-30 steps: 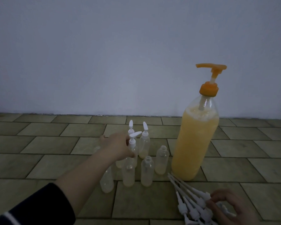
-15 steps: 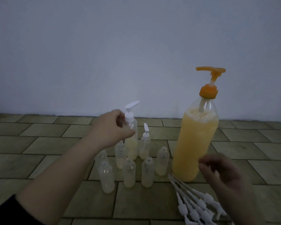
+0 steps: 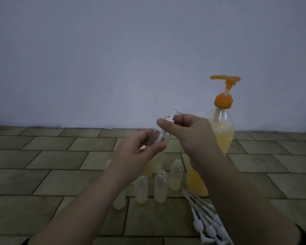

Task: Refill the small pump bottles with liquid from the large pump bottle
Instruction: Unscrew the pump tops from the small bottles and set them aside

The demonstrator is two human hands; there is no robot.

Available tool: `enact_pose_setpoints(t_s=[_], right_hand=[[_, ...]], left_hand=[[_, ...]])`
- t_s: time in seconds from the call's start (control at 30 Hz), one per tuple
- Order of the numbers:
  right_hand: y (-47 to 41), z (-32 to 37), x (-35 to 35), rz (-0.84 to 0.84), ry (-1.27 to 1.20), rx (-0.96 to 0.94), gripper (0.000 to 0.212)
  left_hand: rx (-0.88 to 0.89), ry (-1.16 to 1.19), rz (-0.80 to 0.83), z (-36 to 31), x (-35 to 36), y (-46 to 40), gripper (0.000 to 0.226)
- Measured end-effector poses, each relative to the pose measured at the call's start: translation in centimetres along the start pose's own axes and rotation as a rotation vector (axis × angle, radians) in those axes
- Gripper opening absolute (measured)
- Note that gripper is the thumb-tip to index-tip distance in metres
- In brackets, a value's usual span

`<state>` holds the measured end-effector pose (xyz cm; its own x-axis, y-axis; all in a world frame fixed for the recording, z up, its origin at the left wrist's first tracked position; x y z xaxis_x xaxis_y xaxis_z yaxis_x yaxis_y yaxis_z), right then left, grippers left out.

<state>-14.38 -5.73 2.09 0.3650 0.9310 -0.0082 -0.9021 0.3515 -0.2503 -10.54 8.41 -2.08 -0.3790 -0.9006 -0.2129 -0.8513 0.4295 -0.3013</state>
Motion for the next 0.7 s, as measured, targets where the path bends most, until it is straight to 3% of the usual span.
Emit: enact_pose_setpoints(t_s=[0.1, 0.17, 0.23, 0.37, 0.57, 0.7], right_hand=[[0.1, 0.5, -0.2, 0.167, -0.041, 0.002, 0.024], [-0.3, 0.6, -1.3, 0.16, -0.049, 0.026, 0.042], [-0.4, 0.6, -2.2, 0.122, 0.01, 0.044, 0.059], [0.2, 0.8, -1.6, 0.214, 0.068, 0.009, 0.083], [0.5, 1.3, -2.6, 0.19, -0.036, -0.038, 0.077], [0.4, 2.8, -2.6, 0.161, -0.085, -0.146, 0.062]], left_hand=[[-0.091, 0.246, 0.067, 0.1, 0.1, 0.7, 0.03], [-0.118, 0.361, 0.07, 0.2, 0.1, 1.0, 0.025], [-0.126, 0.359, 0.054, 0.3, 0.1, 1.1, 0.028], [-0.105, 0.257, 0.1, 0.3, 0.8, 1.3, 0.033], [-0.065, 0.186, 0.084, 0.0, 0.3, 1.3, 0.027], [-0.006, 0.081, 0.128, -0.9, 0.4, 0.9, 0.047]])
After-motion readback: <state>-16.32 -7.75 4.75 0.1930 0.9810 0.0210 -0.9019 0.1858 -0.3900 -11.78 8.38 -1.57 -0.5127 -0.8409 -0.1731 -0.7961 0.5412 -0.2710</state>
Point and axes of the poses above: each hand's wrist, its own y-axis away from the middle knuckle, its own x-axis out of the palm, z = x × y, the point moved 3 cm from there along -y, towards the middle knuckle, and after that the axes turned 1 degree about -x, right-handed, at the moved point
